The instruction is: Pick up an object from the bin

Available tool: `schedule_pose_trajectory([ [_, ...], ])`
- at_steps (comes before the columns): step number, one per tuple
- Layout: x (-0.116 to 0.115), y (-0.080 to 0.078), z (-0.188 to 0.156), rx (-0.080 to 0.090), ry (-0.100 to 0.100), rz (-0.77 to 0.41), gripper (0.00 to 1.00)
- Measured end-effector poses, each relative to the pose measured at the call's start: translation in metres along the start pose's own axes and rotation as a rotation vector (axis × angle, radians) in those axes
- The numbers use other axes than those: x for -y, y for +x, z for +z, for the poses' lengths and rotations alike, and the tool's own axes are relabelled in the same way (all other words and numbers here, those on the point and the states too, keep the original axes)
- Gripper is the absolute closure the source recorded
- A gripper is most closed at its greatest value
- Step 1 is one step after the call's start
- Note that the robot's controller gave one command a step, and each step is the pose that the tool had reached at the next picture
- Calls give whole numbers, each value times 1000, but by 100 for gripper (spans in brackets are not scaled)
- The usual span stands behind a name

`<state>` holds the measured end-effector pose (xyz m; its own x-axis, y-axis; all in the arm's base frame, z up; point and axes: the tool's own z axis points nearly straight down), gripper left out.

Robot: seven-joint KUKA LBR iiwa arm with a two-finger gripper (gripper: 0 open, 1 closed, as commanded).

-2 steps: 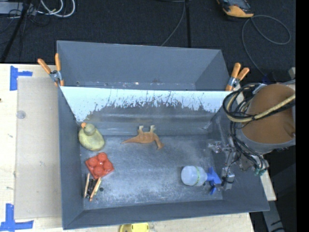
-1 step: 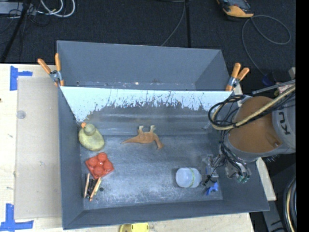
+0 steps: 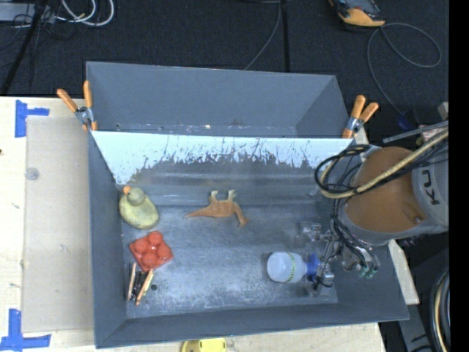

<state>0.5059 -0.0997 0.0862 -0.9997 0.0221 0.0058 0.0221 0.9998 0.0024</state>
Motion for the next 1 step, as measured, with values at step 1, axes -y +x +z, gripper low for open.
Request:
schedule_pose_trajectory([
  [1, 0, 0, 0, 1, 0, -4, 100],
])
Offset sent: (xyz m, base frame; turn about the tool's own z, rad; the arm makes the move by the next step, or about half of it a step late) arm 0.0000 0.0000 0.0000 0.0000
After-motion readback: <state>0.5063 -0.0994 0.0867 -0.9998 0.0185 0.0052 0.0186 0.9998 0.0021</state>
